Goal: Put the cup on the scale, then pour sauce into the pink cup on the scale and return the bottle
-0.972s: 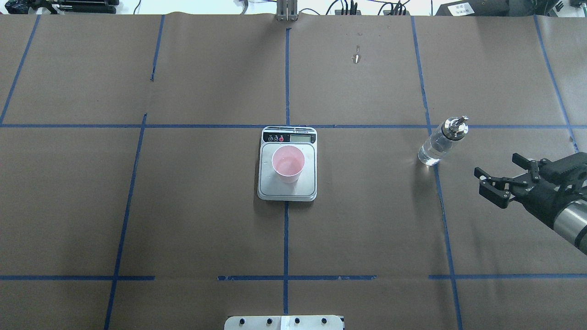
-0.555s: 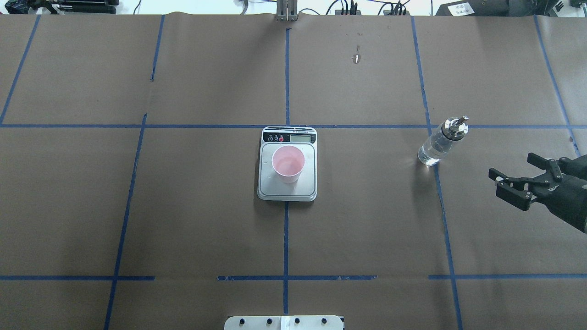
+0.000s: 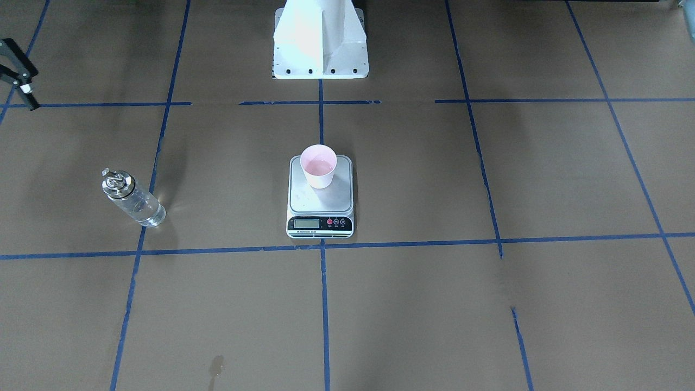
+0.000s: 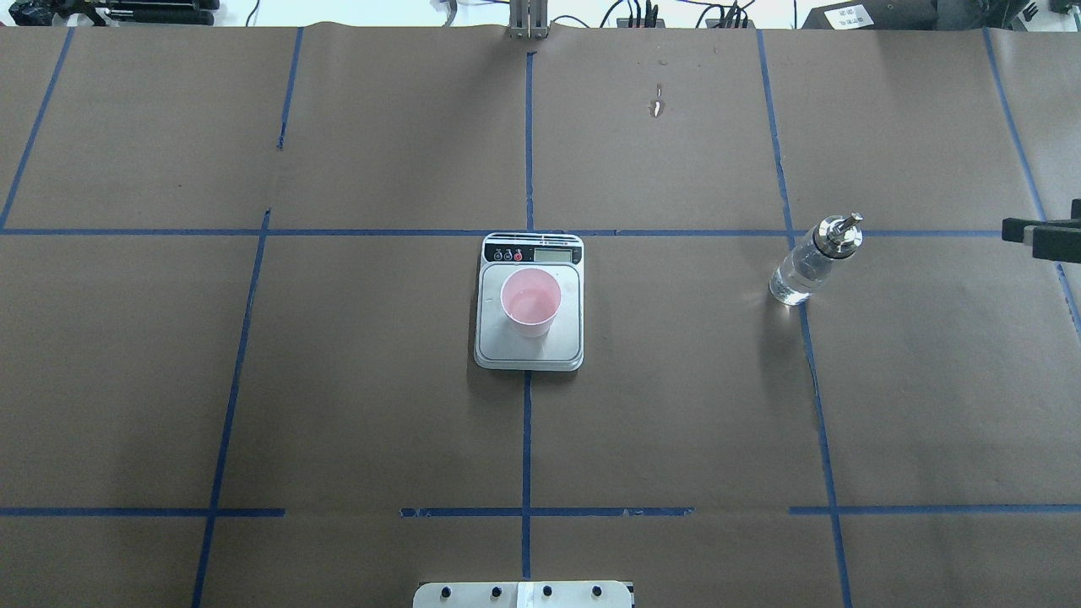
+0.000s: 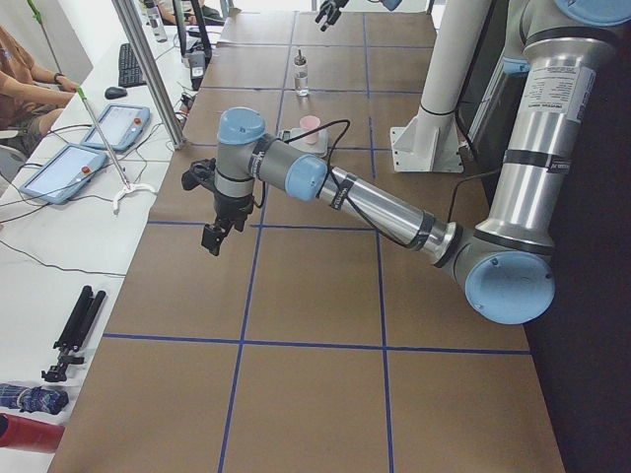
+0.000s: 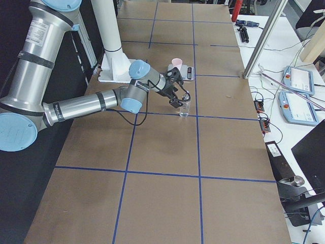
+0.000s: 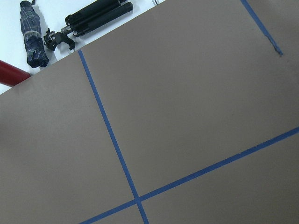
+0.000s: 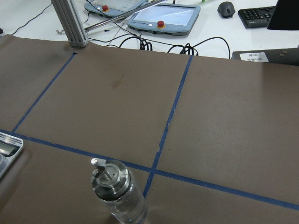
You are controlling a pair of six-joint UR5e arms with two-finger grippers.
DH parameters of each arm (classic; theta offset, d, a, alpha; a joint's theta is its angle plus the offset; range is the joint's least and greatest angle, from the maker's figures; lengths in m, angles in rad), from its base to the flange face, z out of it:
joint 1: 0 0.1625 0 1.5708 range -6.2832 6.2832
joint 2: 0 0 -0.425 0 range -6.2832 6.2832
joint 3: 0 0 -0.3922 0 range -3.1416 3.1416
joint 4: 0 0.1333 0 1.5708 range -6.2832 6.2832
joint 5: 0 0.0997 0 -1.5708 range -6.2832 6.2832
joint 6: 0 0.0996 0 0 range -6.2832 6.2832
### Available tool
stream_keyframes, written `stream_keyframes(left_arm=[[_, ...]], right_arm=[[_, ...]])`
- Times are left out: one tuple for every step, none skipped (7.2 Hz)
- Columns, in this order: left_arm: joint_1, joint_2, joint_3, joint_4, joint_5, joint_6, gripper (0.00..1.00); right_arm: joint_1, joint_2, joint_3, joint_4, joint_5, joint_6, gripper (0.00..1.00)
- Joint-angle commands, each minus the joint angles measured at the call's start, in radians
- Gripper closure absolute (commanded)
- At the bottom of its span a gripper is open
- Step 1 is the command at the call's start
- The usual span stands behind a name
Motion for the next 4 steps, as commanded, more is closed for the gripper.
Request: stream_keyframes(left_arm=[[0.000,0.001,-0.002,0.004,-0.001,0.005,0.00],[-0.002,0.005,0.001,0.007,-0.004,0.011,0.00],[-0.023,0.009,0.007,0.002,-0.006,0.015,0.00],[-0.037,0.015,0.010,0.004,-0.038,0.078,0.00]], right_arm=[[0.218,0.075,-0.061,-0.153,0.170,-0.145,0.00],[0.259,0.079,-0.064,-0.209,0.203,-0.183,0.00],[0.265,0.081,-0.064,-0.346,0.254,-0.208,0.00],[0.262,0.174,-0.055,-0.609,0.297,-0.245,0.00]])
